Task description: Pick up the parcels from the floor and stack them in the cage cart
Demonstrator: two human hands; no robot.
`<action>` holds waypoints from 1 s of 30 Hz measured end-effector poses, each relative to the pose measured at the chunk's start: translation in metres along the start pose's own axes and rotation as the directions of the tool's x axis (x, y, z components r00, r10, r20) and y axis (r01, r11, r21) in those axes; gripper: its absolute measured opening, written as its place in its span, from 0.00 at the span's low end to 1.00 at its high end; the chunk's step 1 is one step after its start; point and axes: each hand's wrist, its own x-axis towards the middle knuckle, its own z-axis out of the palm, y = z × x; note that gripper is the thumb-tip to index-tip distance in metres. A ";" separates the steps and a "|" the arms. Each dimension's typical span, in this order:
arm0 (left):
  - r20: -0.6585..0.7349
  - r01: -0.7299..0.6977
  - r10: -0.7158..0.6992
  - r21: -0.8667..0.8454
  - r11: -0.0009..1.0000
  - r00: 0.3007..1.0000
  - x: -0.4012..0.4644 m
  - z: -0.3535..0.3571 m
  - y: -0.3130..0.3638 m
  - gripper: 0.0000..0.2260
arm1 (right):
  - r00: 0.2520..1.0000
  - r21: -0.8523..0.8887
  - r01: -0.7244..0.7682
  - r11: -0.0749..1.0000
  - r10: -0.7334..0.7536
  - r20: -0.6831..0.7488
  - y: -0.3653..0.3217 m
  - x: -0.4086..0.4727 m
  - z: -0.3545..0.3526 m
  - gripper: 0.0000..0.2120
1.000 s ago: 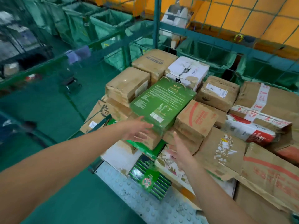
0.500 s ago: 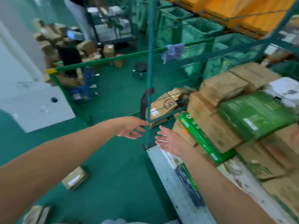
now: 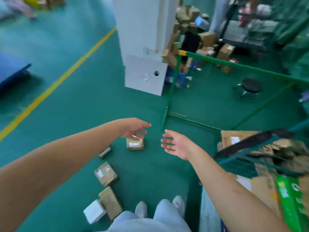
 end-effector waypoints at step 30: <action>-0.314 0.308 -0.454 -0.418 0.855 0.834 0.224 -0.171 -0.064 0.17 | 0.916 -0.354 -0.318 0.880 0.381 0.123 -0.121 0.398 0.064 0.09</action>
